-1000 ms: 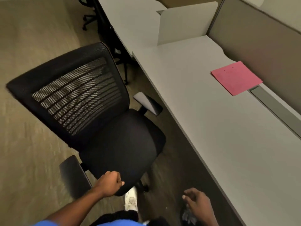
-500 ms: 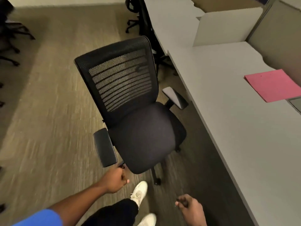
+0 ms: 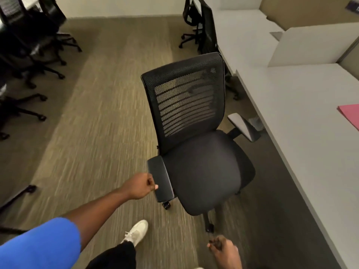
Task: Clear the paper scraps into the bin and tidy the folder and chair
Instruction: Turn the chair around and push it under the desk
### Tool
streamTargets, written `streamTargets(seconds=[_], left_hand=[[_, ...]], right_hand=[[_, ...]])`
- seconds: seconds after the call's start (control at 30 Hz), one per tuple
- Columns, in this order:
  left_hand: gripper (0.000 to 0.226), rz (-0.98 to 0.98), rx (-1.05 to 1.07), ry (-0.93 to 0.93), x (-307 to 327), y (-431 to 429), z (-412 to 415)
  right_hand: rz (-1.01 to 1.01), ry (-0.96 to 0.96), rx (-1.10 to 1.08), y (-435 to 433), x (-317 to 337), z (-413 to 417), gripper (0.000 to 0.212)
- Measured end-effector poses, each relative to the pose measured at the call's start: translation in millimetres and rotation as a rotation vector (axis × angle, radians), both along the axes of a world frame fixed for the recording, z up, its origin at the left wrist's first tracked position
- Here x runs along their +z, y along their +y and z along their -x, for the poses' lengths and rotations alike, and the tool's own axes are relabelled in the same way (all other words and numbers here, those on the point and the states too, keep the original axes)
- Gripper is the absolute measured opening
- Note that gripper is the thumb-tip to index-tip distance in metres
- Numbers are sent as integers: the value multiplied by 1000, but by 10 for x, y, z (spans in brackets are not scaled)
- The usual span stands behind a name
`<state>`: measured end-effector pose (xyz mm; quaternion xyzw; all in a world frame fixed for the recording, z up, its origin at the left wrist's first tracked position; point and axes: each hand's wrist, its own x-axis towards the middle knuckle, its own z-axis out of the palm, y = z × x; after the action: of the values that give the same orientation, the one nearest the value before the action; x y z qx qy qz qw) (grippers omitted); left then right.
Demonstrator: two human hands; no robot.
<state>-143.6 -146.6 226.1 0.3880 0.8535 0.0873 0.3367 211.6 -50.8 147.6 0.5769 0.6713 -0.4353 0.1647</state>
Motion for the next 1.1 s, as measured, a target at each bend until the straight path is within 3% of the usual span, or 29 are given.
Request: streamTargets(seconds=[0.3,0.5,0.57,0.7,0.73,0.87,1.1], left_hand=[[24,-180,-61,49,306,643,1867],[29,-269,2,-6,611,1114,2558],[40,-310,40,-35,716,1310,2675],[93,-388,165,-247,922,1677,2769],[89,-437,181,-326,939,1753,2778],[27,-551,117,-562,885,1941,2671],[40,-580,137,-486,563,1887,2410]], right_hand=[[-80,22,-47,-344,-234,1469,39],[-143,35,-39,-501,-238,2333,53],[-175,12,-26,-555,-222,2526,65],[-197,5,51,-659,-261,2801,79],[-189,-2,74,-680,-280,2849,82],[-198,-53,129,-780,-354,2930,85],[-162,-86,122,-823,-411,2846,90]])
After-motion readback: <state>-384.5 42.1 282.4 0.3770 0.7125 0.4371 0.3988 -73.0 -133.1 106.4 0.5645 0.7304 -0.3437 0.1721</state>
